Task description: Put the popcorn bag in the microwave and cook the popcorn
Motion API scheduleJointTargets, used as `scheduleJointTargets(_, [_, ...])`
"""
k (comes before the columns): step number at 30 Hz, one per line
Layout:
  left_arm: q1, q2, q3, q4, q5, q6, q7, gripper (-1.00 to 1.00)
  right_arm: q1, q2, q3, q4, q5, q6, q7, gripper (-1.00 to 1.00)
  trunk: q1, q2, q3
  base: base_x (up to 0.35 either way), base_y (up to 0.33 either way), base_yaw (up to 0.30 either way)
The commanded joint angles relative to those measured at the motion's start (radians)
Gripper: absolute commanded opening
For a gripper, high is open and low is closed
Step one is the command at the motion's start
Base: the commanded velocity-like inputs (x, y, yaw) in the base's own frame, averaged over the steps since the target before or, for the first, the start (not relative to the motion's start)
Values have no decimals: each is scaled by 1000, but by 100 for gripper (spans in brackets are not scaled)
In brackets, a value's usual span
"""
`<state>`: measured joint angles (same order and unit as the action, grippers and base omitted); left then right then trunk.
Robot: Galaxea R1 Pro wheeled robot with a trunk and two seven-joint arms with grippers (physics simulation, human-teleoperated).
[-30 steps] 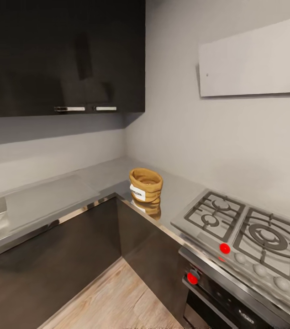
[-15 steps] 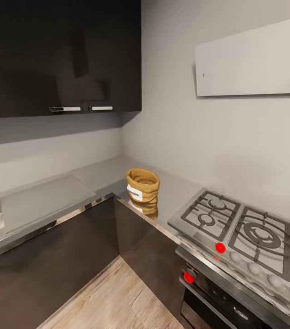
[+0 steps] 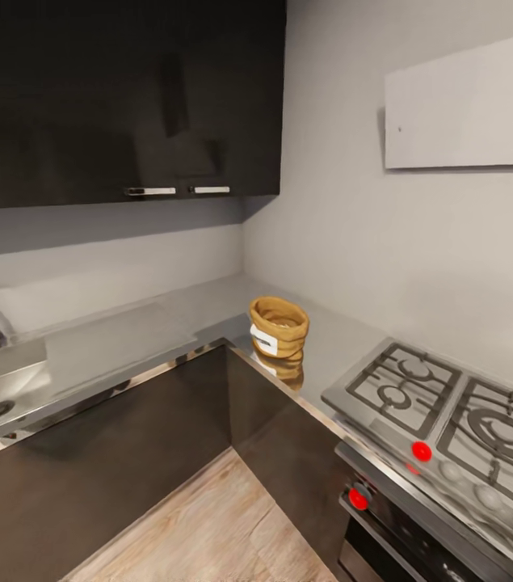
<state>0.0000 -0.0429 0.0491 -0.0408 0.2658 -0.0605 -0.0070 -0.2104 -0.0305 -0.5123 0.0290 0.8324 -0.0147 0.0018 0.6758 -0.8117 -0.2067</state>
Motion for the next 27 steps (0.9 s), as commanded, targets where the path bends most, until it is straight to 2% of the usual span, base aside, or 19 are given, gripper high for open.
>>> scheduleJointTargets(1, [0, 0, 5, -1, 3, -2, -1, 100, -1, -1, -8, 3, 8, -2, 0, 100, 0, -1, -3, 0, 0, 69])
scheduleJointTargets(14, [0, 4, 5, 0, 3, -2, -1, 100, -1, 0, -8, 3, 11, -8, 0, 100, 0, -1, -23, 0, 0, 8])
scheduleJointTargets(27, [0, 6, 5, 1, 3, -3, -1, 100, -1, 0, -8, 3, 13, -10, 2, 100, 0, -1, -44, 0, 0, 96])
